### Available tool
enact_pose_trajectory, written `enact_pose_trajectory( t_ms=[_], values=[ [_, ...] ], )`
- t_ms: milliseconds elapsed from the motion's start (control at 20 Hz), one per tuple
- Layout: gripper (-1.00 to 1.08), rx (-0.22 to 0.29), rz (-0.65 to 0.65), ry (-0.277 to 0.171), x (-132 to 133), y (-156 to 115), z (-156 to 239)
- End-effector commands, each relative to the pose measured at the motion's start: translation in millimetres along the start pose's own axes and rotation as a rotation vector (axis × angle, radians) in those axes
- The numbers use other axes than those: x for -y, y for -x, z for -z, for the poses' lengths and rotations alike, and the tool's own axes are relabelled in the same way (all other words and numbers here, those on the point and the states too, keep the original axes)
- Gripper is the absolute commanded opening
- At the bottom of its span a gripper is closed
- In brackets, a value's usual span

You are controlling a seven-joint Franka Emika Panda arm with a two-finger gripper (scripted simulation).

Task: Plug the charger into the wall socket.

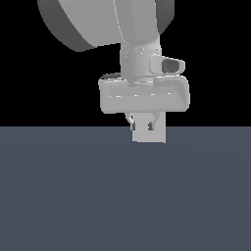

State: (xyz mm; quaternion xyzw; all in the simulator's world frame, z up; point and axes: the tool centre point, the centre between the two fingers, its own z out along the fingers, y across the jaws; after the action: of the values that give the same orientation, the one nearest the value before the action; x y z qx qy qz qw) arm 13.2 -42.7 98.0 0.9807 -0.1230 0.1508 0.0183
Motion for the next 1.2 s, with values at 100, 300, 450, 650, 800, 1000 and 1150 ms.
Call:
enact_pose_trajectory(
  t_ms=[100, 300, 450, 650, 800, 1000, 1150],
  values=[
    [-1.0, 0.002, -0.034, 0.011, -6.0, -0.8, 1.9],
    [-1.0, 0.002, -0.04, 0.013, -7.1, -0.8, 2.1],
    [-1.0, 0.003, -0.039, 0.013, -6.9, -0.7, 2.0],
    [-1.0, 0.003, -0.039, 0.013, -7.1, -3.5, 1.1],
    [-1.0, 0.003, -0.039, 0.013, -7.4, -9.4, -0.6],
    [-1.0, 0.003, -0.039, 0.013, -8.0, -22.0, -4.5],
    [-1.0, 0.003, -0.039, 0.013, -8.6, -33.1, -8.3]
  ],
)
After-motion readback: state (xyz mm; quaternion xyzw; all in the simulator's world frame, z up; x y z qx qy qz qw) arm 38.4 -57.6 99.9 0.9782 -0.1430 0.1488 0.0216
